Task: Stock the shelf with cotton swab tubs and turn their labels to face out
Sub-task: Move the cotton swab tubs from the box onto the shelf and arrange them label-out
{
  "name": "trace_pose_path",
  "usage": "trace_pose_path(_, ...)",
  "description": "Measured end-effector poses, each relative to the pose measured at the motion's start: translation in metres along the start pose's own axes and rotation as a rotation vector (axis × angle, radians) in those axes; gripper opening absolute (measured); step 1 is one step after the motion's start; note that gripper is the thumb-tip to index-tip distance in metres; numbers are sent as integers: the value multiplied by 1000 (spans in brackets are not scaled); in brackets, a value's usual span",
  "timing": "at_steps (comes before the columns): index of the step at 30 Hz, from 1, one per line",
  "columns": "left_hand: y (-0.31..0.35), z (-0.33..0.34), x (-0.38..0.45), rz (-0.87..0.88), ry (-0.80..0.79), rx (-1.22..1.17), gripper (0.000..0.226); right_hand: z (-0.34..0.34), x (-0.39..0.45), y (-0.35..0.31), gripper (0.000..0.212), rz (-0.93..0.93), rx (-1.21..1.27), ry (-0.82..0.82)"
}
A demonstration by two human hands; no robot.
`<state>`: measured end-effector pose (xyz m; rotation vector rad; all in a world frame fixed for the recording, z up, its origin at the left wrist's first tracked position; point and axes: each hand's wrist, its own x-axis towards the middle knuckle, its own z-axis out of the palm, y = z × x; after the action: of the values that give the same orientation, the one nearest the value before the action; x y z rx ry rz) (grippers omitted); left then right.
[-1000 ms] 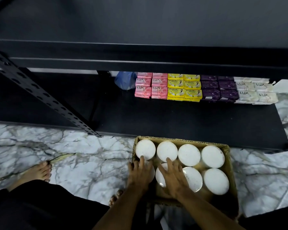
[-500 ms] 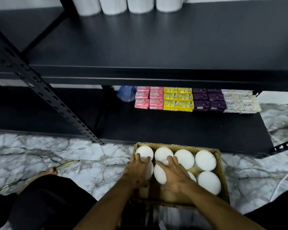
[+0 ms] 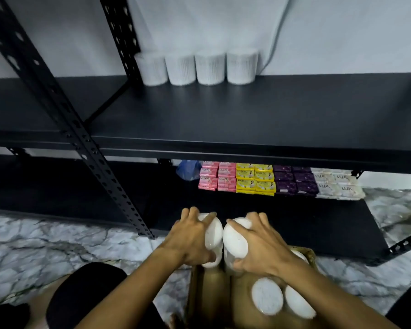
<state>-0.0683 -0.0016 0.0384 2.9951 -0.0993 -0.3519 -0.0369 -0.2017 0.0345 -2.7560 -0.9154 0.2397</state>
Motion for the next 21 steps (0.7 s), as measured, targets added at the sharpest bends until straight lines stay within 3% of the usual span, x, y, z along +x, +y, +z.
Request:
trace_pose_path(6,5,-67,-12,24,92,8,110,-63,0,-9,90,-26,-5,84)
trace_pose_path(14,7,-147,-36,59,195,-9,107,-137,-6,-32,63,-48,8,186)
trace_pose_path(21,-1,-207,-40,65,269,-16,101,-196,0,-51,67,-101,-38,254)
